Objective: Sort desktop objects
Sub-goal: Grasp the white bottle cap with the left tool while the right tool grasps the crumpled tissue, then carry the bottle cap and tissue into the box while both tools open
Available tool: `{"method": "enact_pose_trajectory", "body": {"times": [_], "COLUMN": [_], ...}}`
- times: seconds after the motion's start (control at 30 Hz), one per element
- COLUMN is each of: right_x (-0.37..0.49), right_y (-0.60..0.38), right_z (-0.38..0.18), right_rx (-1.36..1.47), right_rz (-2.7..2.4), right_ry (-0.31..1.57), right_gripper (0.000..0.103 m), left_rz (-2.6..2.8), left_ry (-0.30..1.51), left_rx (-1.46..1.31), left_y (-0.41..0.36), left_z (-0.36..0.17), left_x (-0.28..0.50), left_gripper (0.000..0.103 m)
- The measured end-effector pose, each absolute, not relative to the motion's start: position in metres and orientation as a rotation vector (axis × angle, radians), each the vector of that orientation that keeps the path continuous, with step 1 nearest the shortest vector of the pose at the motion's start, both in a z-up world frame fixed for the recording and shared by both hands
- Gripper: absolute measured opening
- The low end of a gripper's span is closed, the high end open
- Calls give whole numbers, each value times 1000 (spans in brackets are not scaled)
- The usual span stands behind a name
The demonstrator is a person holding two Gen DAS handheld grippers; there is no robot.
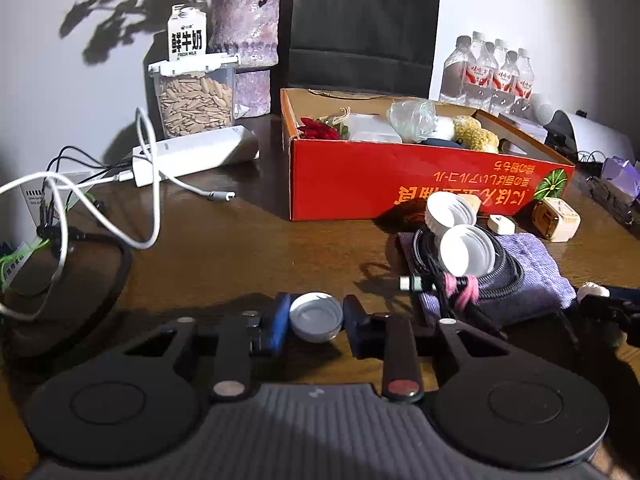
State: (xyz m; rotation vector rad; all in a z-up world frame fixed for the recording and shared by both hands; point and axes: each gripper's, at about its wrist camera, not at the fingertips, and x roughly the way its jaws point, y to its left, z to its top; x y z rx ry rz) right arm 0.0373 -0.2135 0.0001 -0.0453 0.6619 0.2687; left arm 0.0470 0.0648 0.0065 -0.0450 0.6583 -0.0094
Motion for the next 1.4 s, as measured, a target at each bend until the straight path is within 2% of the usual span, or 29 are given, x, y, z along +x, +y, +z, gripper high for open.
{"method": "enact_pose_trajectory", "body": {"times": [0.5, 0.83, 1.0, 1.17, 1.27, 1.4], "right_x": [-36, -39, 7, 70, 137, 242], "right_y": [-200, -218, -225, -199, -174, -141], "right_z": [13, 51, 82, 112, 119, 103], "right_rx": [-53, 12, 130, 51, 32, 35], "right_rz": [439, 435, 503, 526, 543, 497], "right_ry": [603, 456, 516, 488, 546, 729], "right_gripper": [21, 21, 21, 21, 21, 21], "left_rz": [-105, -131, -196, -230, -259, -193], "left_ry": [666, 595, 540, 475, 549, 690], "left_rx": [-158, -124, -162, -81, -59, -29], "left_y": [50, 42, 55, 59, 60, 54], "left_z": [26, 51, 85, 123, 123, 103], "left_x": [-46, -50, -16, 49, 118, 213], "left_gripper": [30, 30, 30, 30, 30, 30]}}
